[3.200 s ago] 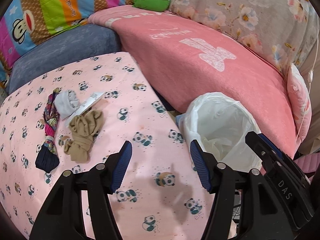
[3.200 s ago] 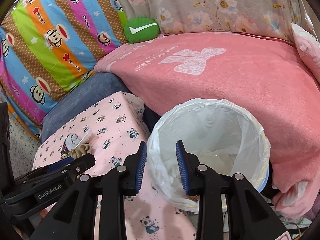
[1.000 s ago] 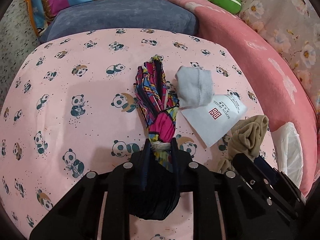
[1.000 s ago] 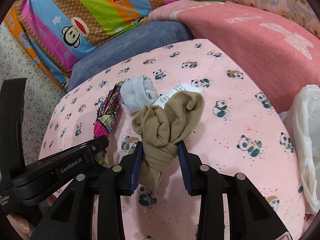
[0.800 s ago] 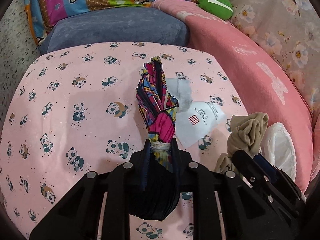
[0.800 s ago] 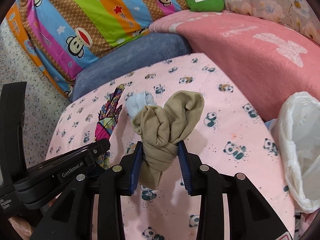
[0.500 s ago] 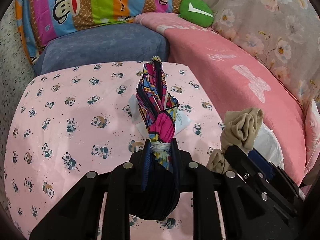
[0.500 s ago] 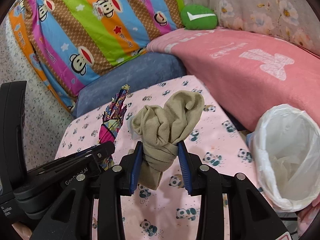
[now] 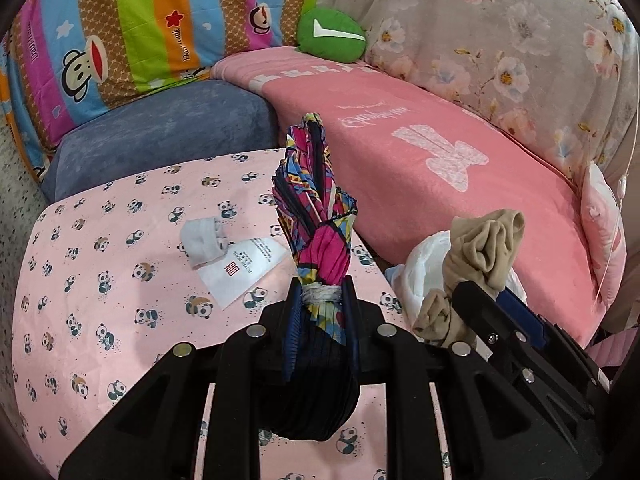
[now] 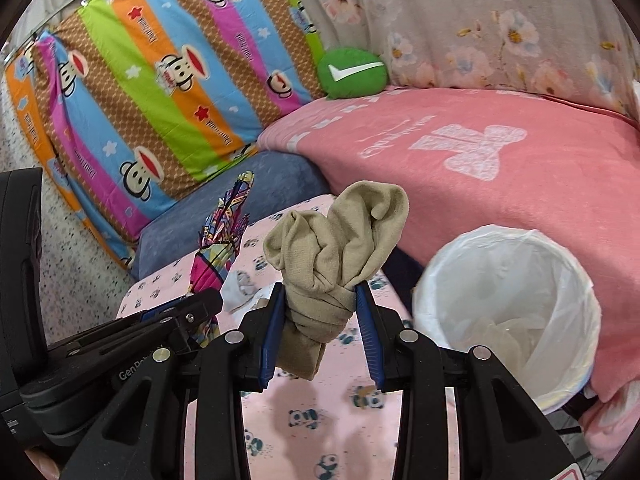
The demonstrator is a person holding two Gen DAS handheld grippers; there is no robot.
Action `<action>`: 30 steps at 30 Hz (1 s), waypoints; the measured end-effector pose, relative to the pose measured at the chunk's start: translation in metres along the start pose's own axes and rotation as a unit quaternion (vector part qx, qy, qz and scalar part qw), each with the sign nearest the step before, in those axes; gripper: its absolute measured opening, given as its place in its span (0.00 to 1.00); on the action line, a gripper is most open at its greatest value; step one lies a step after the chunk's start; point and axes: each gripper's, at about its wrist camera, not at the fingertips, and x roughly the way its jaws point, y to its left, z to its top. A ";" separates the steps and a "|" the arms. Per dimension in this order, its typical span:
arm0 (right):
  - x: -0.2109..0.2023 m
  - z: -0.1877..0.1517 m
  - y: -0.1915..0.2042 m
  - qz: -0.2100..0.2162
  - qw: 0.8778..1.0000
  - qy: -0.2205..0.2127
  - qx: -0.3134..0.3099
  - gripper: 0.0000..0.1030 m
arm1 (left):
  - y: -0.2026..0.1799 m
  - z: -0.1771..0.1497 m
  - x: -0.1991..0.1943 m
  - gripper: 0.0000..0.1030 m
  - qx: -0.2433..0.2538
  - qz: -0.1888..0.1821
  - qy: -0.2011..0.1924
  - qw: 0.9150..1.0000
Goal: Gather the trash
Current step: 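Carry the stocking and umbrella over the bin and open both tools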
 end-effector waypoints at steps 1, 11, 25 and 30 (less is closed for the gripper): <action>-0.003 0.001 -0.007 -0.004 1.000 -0.003 0.005 0.33 | -0.006 0.000 -0.001 0.18 0.005 -0.002 0.000 1.000; -0.024 0.002 -0.066 -0.038 0.998 -0.022 0.051 0.33 | -0.065 -0.001 0.009 0.18 0.050 -0.032 0.014 0.998; -0.033 -0.003 -0.141 -0.084 0.990 -0.031 0.113 0.33 | -0.133 -0.005 0.043 0.19 0.102 -0.089 0.052 0.989; -0.034 -0.005 -0.160 -0.097 0.987 -0.029 0.125 0.33 | -0.148 -0.007 0.055 0.22 0.107 -0.108 0.063 0.986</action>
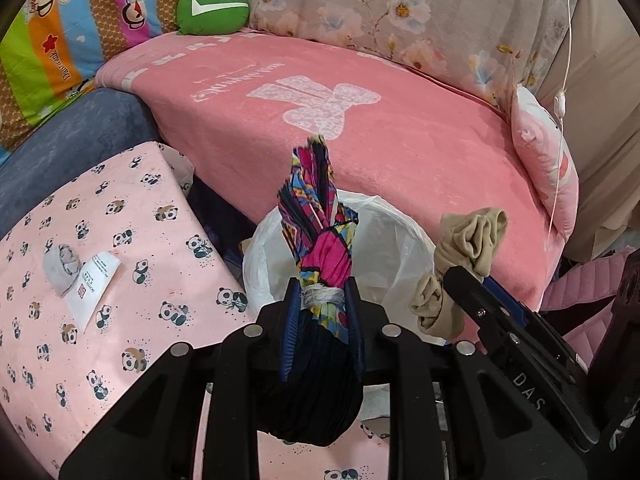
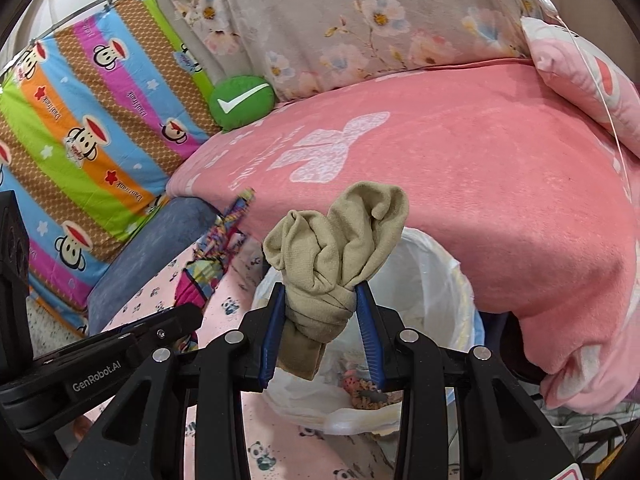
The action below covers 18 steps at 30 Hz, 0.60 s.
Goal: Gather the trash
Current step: 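Carry the stocking and umbrella over the bin and open both tools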
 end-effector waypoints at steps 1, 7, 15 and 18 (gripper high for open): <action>0.001 0.001 -0.003 -0.002 1.000 0.000 0.002 0.33 | -0.001 0.000 0.001 0.25 0.001 0.001 -0.002 1.000; 0.007 0.002 -0.010 -0.007 1.000 0.005 0.007 0.35 | -0.001 0.000 0.001 0.41 -0.004 0.019 -0.014 1.000; 0.015 0.000 -0.002 -0.001 1.000 0.011 0.000 0.38 | 0.013 0.001 -0.002 0.45 -0.020 0.035 -0.017 0.999; 0.016 0.000 0.003 0.000 1.000 0.011 -0.007 0.38 | 0.018 0.000 -0.002 0.45 -0.026 0.039 -0.016 0.999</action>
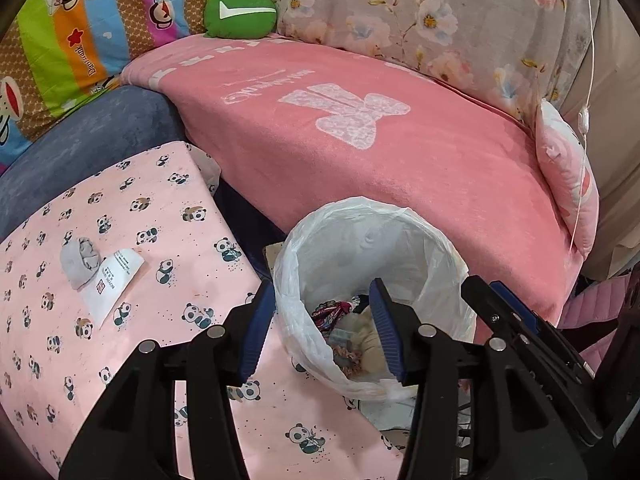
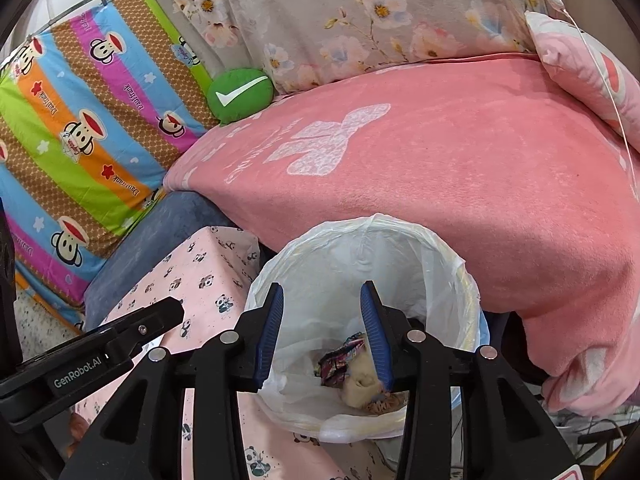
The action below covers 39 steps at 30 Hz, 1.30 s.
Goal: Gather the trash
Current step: 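Carry the stocking and umbrella over the bin and open both tools, then move both open tools back over the grey sock and white card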
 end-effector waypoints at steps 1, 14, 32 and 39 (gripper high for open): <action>0.000 0.000 0.001 0.001 1.000 0.000 -0.002 0.38 | 0.002 0.000 0.000 0.45 -0.001 0.001 0.000 1.000; 0.001 -0.005 0.020 0.005 1.000 0.007 -0.022 0.39 | 0.022 -0.007 -0.007 0.46 -0.016 0.012 -0.003 1.000; 0.009 -0.019 0.074 0.020 0.997 0.023 -0.071 0.39 | 0.083 -0.019 -0.022 0.50 -0.068 0.036 -0.012 0.997; 0.019 -0.032 0.105 0.030 0.994 0.040 -0.099 0.39 | 0.121 -0.027 -0.029 0.53 -0.095 0.058 -0.016 0.994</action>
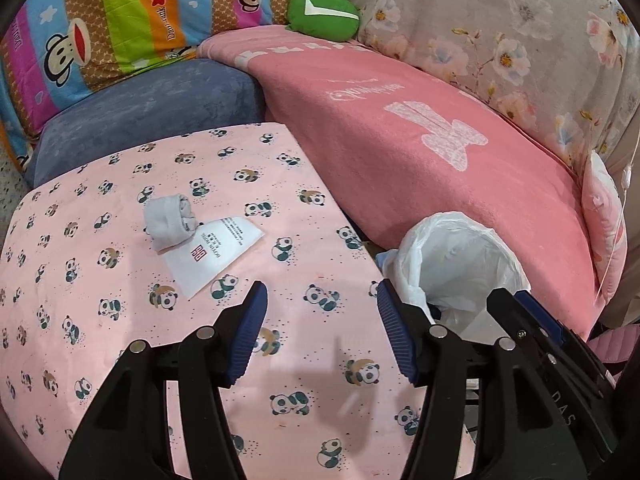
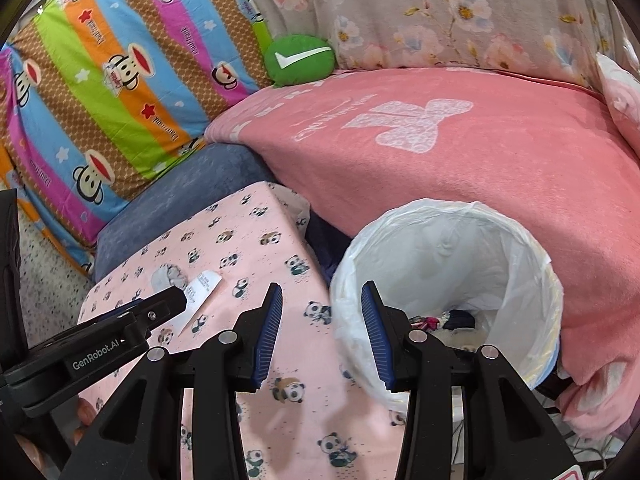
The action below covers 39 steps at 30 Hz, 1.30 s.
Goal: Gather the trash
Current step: 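Move both open tools back over the grey sock and white card, then grasp the grey sock with the left tool while the right tool grasps the white printed card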
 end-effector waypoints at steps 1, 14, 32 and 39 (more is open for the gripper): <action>0.002 -0.001 0.006 0.002 1.000 0.003 -0.005 0.39 | 0.007 0.000 0.000 0.54 -0.006 0.004 0.000 1.000; 0.049 -0.022 0.088 0.038 0.995 0.059 -0.071 0.48 | 0.108 -0.006 0.008 0.69 -0.069 0.080 -0.002 0.994; 0.169 -0.023 0.146 0.047 0.987 0.126 -0.089 0.50 | 0.170 0.051 0.095 0.81 -0.102 0.067 0.022 0.992; 0.201 -0.024 0.153 0.054 0.986 0.142 -0.075 0.50 | 0.182 0.053 0.123 0.52 -0.115 0.019 0.049 0.992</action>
